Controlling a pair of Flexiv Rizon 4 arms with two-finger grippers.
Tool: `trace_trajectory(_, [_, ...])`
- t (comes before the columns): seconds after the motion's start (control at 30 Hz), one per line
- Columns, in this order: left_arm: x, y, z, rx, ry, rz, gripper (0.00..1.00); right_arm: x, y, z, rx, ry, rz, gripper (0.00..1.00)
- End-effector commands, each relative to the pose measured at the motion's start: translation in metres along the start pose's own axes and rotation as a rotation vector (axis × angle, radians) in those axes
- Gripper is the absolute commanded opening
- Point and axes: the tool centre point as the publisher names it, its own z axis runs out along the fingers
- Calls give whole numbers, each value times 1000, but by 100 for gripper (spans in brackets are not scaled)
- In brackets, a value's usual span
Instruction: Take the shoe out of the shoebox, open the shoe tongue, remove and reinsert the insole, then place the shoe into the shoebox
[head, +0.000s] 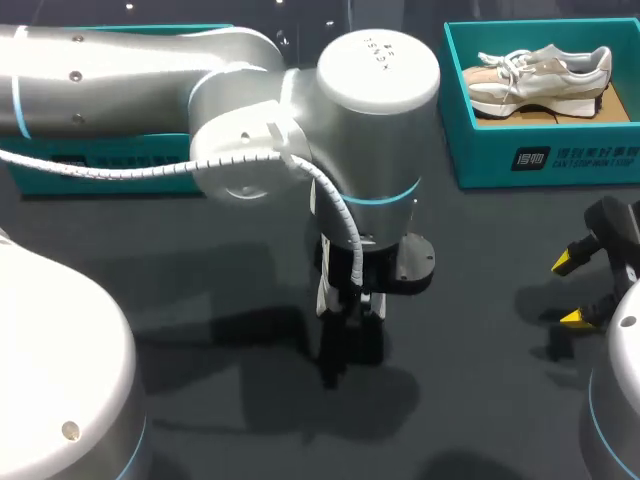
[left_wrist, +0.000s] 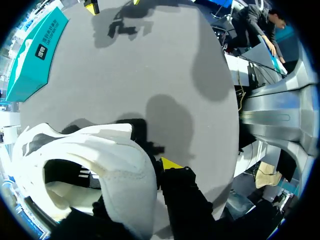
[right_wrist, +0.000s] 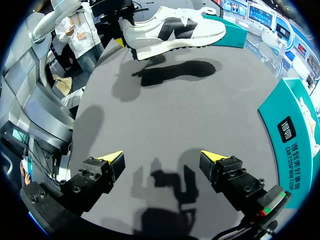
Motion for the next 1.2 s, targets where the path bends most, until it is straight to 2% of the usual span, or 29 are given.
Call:
trace_trajectory(0.03, [2,18,-28,13,-6,1,0,2,0,0,3,-3,1,100])
trace_trajectory(0.3, [2,18,-28,13,-6,1,0,2,0,0,3,-3,1,100])
trace_trajectory(0.37, [9,15,-37,19,-12,28,0,2,0,0,3,-3,1,100])
trace_trajectory(0.43, [9,21,-54,31,-14,42,0,2,0,0,3,-3,1,100])
trace_trajectory(0.5, [6,34,-76,42,-24,40,0,2,0,0,3,-3,1,100])
trace_trajectory(0.63, [-17,70,-106,52,-11,32,0,2,0,0,3,-3,1,100])
trace_trajectory(0.77, [-36,112,-132,18,-24,11,0,2,0,0,3,-3,1,100])
trace_trajectory(0.83, [-47,135,-143,25,-11,-10,0,2,0,0,3,-3,1,100])
trace_trajectory(0.97, [-66,180,-164,-33,-42,-59,0,2,0,0,3,-3,1,100])
trace_trajectory(1.2, [-66,180,-164,-33,-42,-59,0,2,0,0,3,-3,1,100])
